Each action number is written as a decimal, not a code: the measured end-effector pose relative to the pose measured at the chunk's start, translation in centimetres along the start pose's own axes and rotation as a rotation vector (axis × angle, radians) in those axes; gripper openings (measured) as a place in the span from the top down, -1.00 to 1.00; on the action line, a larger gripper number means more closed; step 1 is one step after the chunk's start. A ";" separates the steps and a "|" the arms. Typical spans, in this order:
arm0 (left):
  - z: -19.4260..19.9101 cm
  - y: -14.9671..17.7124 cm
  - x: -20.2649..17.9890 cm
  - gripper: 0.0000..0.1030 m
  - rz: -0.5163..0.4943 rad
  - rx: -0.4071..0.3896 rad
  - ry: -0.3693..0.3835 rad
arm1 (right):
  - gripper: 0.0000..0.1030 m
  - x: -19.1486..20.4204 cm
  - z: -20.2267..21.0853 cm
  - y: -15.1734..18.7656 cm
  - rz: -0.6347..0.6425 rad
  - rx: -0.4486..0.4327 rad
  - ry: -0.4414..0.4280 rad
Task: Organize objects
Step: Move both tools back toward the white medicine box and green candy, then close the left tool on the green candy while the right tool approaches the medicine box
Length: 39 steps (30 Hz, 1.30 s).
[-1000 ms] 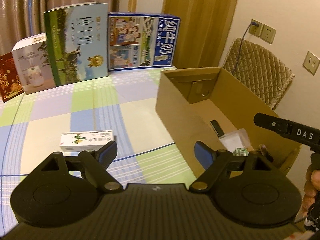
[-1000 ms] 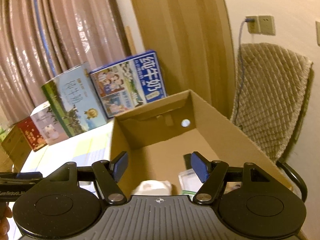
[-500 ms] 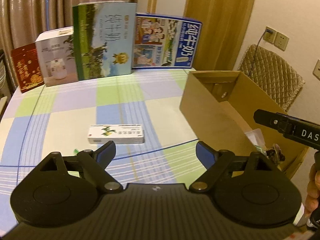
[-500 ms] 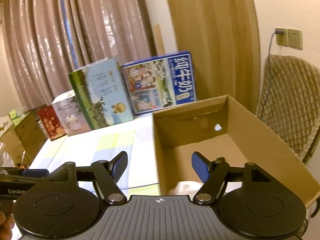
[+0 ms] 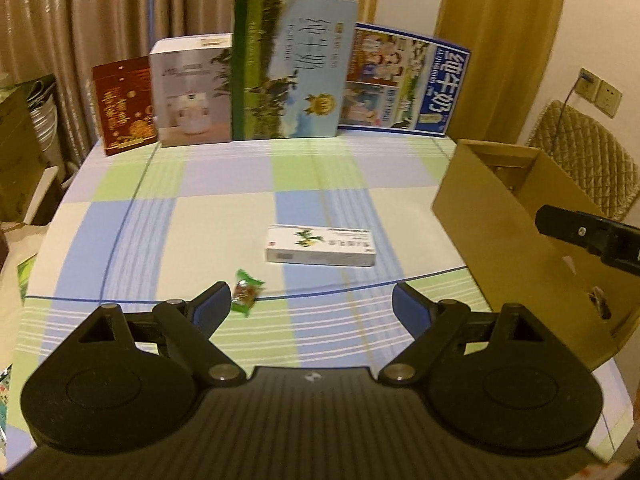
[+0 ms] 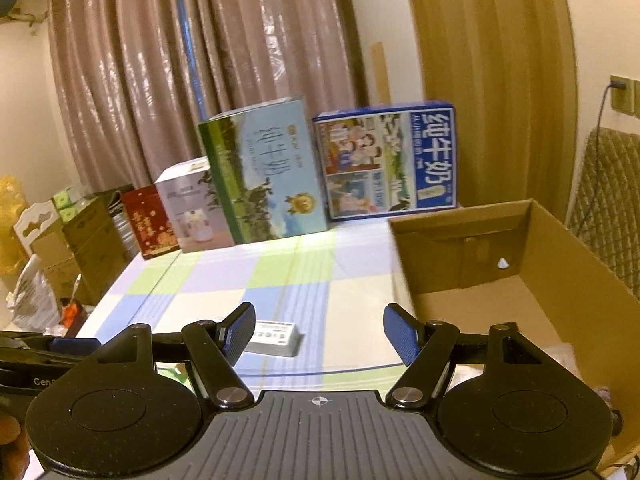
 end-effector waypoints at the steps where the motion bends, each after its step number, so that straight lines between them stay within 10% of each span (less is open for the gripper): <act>1: 0.1 0.1 0.2 -0.66 0.003 -0.001 -0.004 | -0.33 0.3 -0.2 0.1 0.006 0.005 -0.007; 29: -4.2 1.7 5.0 -0.64 -0.092 0.095 -0.083 | -0.35 1.2 -9.1 2.1 0.107 0.221 -0.067; 39: -9.2 3.2 4.8 -0.35 -0.123 0.077 -0.063 | -0.35 1.4 -14.1 3.9 0.255 0.295 -0.141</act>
Point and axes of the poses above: each gripper's, at about its wrist camera, not at the fingertips, and z roughly against the way its jaws point, x to its left, y to its underside, the point moved 1 cm from there along -z, roughly the way its jaws point, and after that the axes turned 6 degrees about -y, right-handed, at the moved point
